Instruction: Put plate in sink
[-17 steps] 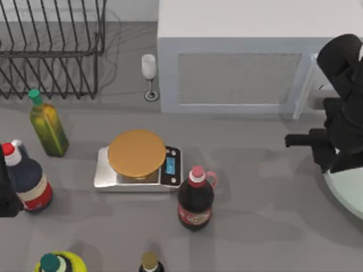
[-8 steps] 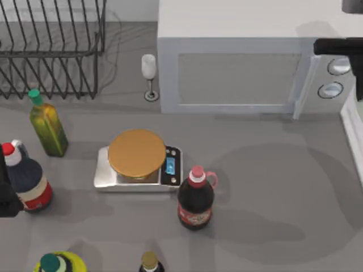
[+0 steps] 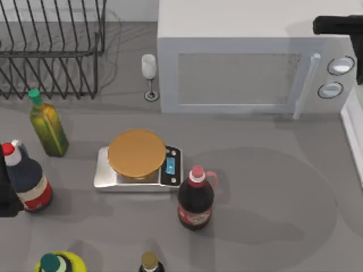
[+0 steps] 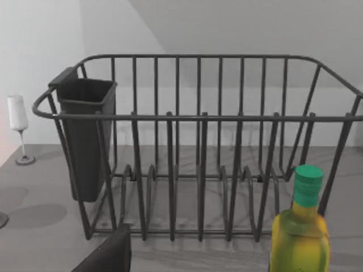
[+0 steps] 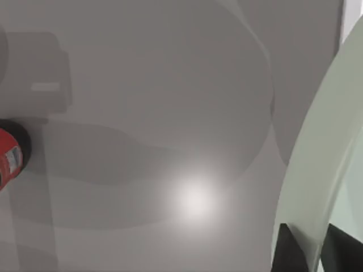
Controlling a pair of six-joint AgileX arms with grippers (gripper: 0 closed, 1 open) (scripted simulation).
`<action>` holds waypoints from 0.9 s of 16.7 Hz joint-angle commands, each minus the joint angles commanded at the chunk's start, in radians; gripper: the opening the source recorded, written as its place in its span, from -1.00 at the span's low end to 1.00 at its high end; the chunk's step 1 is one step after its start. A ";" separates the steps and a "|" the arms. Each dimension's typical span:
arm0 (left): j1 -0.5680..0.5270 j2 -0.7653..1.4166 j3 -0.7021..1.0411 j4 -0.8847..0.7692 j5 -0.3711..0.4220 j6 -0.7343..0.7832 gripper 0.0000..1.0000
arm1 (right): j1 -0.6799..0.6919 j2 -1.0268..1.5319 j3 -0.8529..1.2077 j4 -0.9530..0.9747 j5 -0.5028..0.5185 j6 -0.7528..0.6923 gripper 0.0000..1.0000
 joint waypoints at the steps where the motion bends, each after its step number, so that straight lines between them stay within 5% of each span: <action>1: 0.000 0.000 0.000 0.000 0.000 0.000 1.00 | -0.004 0.001 -0.002 0.002 -0.001 0.001 -1.00; 7: 0.000 0.000 0.000 0.000 0.000 0.000 1.00 | -0.128 0.136 0.149 0.034 0.039 -0.033 -1.00; 15: 0.000 0.000 0.000 0.000 0.000 0.000 1.00 | -0.375 0.697 0.692 -0.001 0.049 -0.267 -1.00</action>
